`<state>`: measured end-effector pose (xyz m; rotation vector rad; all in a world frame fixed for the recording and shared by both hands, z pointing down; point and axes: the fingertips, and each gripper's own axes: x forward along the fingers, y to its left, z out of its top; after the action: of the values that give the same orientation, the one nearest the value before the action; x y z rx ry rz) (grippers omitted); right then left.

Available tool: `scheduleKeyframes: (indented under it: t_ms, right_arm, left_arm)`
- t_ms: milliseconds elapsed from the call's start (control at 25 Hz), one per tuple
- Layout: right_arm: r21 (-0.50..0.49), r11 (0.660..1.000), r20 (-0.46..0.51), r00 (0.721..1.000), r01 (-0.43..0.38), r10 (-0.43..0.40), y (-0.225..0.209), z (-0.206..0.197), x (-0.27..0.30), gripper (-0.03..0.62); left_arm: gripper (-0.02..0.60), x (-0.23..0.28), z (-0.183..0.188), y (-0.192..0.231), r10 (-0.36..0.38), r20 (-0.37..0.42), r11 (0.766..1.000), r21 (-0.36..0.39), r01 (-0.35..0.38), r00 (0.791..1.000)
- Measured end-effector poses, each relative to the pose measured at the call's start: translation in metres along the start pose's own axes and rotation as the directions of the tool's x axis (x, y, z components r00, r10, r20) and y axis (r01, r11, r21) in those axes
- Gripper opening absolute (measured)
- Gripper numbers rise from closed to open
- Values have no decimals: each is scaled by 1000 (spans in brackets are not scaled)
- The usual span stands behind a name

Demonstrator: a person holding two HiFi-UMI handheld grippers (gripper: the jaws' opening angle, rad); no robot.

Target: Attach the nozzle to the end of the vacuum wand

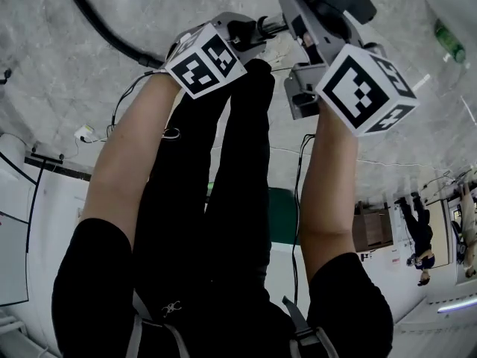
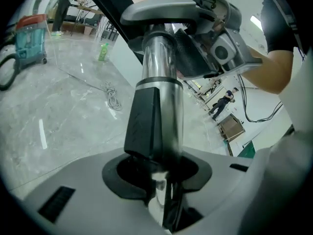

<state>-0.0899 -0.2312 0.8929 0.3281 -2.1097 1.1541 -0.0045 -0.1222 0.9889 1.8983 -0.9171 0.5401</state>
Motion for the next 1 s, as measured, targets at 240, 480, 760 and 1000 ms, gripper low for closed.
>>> scheduleKeyframes:
  t_ms: [240,480,760,1000]
  right_arm:
    - [-11,904,-54,903,-428,426,19,-15,7,166]
    - [138,990,10,1000,17,-19,-23,-28,17,164]
    - [49,996,-67,995,75,-72,-21,-44,29,164]
    - [9,944,-122,937,-329,328,5,-61,23,163]
  left_arm:
    - [144,-1,-10,-5,-36,-26,999,-2,36,999]
    - [144,11,-21,0,4,-55,999,-48,-7,998]
    - [144,16,-35,2,-1,-83,999,-32,-2,997]
    - [144,14,-38,-16,-84,-93,996,-5,84,992]
